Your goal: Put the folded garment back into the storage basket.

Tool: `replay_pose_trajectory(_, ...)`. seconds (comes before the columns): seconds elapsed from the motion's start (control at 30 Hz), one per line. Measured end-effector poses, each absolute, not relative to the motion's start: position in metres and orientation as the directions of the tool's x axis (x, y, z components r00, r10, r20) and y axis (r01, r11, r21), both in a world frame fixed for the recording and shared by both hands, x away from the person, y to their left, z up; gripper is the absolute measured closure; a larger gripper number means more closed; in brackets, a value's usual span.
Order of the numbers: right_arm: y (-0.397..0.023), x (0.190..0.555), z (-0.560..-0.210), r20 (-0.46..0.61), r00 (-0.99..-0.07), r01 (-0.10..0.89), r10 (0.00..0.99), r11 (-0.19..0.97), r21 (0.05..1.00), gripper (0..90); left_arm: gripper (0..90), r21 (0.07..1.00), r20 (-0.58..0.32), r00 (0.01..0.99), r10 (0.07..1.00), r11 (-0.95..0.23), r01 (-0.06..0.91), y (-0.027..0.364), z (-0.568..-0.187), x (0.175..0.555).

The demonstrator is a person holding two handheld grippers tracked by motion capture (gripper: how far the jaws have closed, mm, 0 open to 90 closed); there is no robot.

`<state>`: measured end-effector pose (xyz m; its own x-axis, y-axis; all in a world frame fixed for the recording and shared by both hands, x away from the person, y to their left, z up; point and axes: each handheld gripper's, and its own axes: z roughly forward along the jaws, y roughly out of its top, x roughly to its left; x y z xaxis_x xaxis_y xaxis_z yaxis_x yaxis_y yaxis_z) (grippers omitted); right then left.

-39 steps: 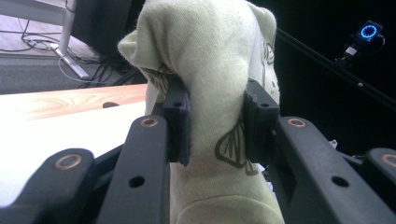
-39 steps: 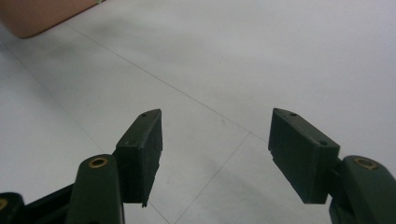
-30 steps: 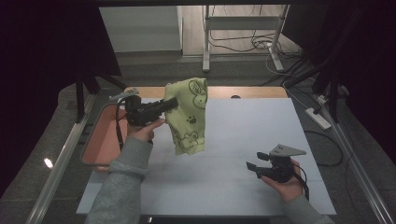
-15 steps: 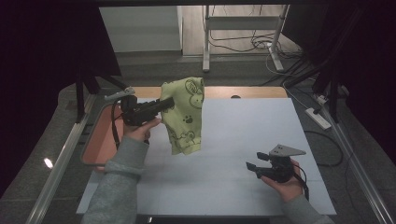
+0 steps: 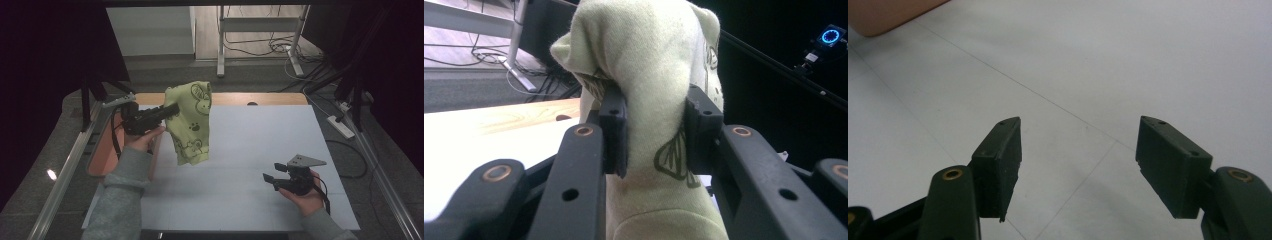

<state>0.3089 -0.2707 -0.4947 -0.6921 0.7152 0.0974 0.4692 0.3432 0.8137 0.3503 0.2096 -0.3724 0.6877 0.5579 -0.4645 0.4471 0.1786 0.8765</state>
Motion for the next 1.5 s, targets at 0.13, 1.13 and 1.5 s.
replay_pose_trajectory(0.13,-0.27,0.31,-0.495,0.097,-0.693,0.468,0.714,0.344,0.814,36.0,67.3,0.876,-0.468,0.685,0.559,0.187,0.445,0.215,-0.372,0.348)
replay_pose_trajectory(1.13,-0.268,0.312,-0.498,0.096,-0.687,0.482,0.721,0.352,0.802,35.8,67.3,0.877,-0.474,0.682,0.557,0.228,0.423,0.238,-0.364,0.333)
replay_pose_trajectory(1.5,-0.267,0.314,-0.5,0.097,-0.687,0.485,0.72,0.355,0.8,35.8,67.3,0.876,-0.477,0.671,0.567,0.248,0.414,0.252,-0.362,0.329)
